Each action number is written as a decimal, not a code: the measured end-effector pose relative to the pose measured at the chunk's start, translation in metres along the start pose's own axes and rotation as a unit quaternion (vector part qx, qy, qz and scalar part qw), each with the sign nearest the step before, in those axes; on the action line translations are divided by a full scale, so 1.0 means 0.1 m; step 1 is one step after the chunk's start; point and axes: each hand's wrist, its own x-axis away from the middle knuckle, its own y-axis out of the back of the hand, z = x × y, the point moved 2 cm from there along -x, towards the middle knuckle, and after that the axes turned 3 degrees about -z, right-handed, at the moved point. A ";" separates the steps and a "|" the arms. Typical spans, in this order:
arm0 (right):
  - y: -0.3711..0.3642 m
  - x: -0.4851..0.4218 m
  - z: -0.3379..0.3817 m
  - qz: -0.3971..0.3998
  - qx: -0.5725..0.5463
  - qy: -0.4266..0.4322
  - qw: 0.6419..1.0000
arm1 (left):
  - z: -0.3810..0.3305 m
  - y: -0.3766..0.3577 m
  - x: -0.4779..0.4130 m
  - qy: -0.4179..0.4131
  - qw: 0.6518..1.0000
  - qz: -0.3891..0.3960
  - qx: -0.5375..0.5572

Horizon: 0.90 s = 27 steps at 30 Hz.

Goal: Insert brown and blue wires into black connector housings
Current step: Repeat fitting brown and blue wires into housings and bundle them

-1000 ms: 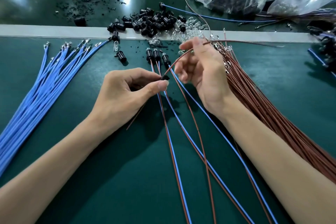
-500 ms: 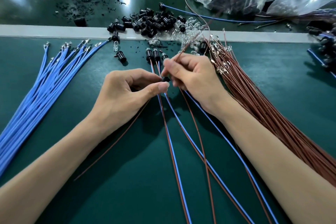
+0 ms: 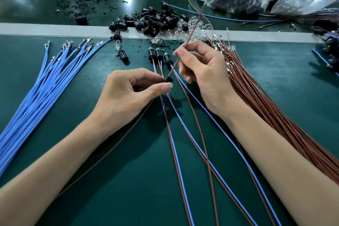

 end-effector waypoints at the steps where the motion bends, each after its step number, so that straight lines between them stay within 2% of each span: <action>1: 0.00 0.00 0.00 0.006 0.017 0.002 1.000 | 0.00 0.00 0.00 -0.001 1.000 0.000 0.000; 5: -0.04 0.04 -0.01 0.071 0.082 0.011 0.994 | 0.00 0.00 -0.02 -0.006 1.000 -0.001 0.005; 10: 0.02 0.00 -0.01 0.006 0.014 0.005 1.000 | 0.01 0.00 -0.02 -0.009 1.000 -0.007 0.006; 14: -0.04 0.03 -0.03 0.062 0.127 0.028 0.990 | 0.00 0.00 -0.02 -0.020 1.000 -0.006 0.013; 19: -0.01 0.05 0.02 0.080 0.066 -0.001 0.995 | 0.01 0.00 -0.03 -0.032 0.999 -0.017 0.011; 21: -0.04 0.05 0.03 0.086 0.112 0.002 0.990 | 0.01 0.01 -0.02 -0.035 0.999 -0.033 0.024; 23: -0.12 0.04 0.04 0.060 0.258 0.070 0.962 | 0.00 0.03 -0.02 -0.043 0.996 -0.061 0.054; 25: -0.27 -0.06 0.08 0.050 0.373 0.169 0.911 | -0.01 0.05 -0.03 -0.061 0.990 -0.095 0.086; 27: -0.47 -0.21 0.09 0.117 0.406 0.205 0.883 | 0.01 0.07 -0.05 -0.072 0.982 -0.142 0.105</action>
